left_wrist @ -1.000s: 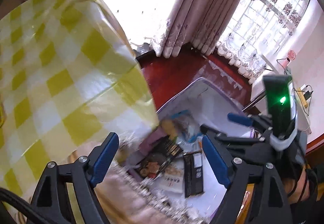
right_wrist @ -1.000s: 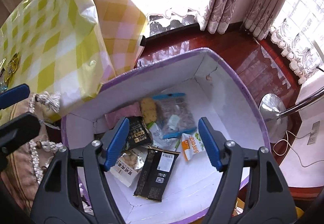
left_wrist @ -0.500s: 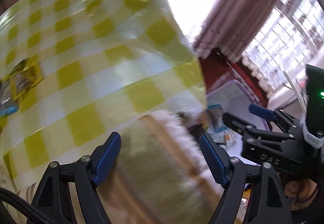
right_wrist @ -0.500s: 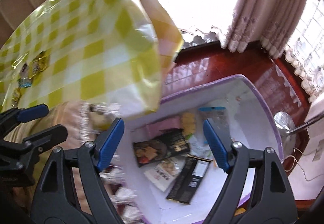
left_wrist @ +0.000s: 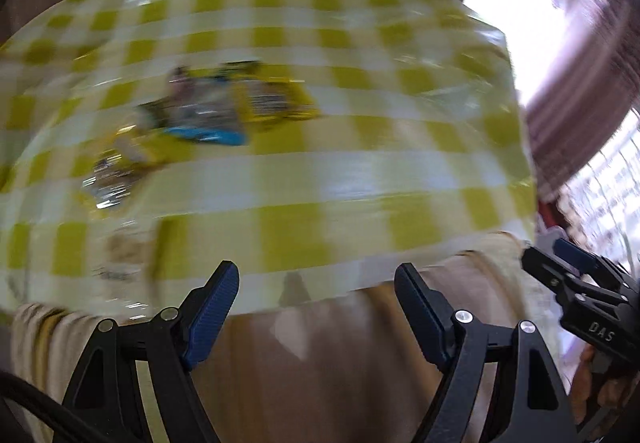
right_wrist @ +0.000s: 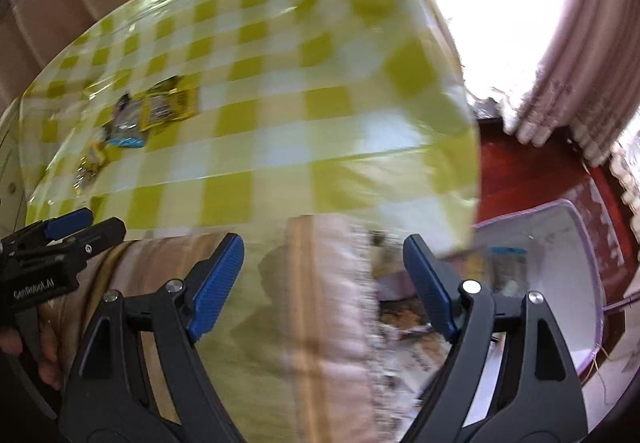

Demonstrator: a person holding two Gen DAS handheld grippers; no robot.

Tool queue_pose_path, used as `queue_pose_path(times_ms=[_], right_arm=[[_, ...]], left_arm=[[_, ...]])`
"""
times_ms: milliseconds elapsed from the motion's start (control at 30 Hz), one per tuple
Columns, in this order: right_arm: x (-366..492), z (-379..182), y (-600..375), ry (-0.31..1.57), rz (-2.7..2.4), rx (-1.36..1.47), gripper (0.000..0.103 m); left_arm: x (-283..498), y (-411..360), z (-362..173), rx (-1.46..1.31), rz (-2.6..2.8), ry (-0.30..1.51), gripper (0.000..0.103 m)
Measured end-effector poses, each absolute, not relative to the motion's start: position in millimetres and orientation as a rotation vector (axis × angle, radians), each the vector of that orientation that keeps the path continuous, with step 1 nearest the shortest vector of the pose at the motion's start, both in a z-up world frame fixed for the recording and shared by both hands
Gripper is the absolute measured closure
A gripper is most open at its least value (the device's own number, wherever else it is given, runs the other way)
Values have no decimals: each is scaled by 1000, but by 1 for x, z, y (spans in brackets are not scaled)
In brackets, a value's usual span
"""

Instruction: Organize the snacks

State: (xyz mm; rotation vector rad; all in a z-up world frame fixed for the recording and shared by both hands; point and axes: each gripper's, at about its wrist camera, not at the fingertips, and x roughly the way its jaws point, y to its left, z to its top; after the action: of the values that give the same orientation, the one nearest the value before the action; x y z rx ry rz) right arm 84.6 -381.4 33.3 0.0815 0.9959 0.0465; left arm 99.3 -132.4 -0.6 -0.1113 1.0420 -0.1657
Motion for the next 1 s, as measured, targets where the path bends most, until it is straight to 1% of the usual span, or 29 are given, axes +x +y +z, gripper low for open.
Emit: queue_pose_path(times_ms=[300, 400, 467, 733, 833, 900, 1000], right_arm=[[95, 26, -342, 1012, 105, 14, 19], [100, 23, -334, 1020, 108, 4, 19], [102, 20, -326, 1025, 114, -14, 19], [115, 16, -306, 1023, 133, -63, 18], [122, 14, -300, 1027, 142, -73, 18], [128, 13, -296, 1027, 147, -78, 18], [135, 12, -290, 1024, 150, -85, 18]], left_arm=[[90, -42, -9, -191, 6, 1060, 22], [90, -22, -18, -190, 28, 1097, 26], [92, -14, -23, -209, 20, 1113, 28], [111, -11, -40, -191, 19, 1178, 29], [119, -12, -47, -178, 21, 1207, 36], [123, -13, -50, -170, 22, 1218, 42], [129, -14, -53, -157, 24, 1225, 43]])
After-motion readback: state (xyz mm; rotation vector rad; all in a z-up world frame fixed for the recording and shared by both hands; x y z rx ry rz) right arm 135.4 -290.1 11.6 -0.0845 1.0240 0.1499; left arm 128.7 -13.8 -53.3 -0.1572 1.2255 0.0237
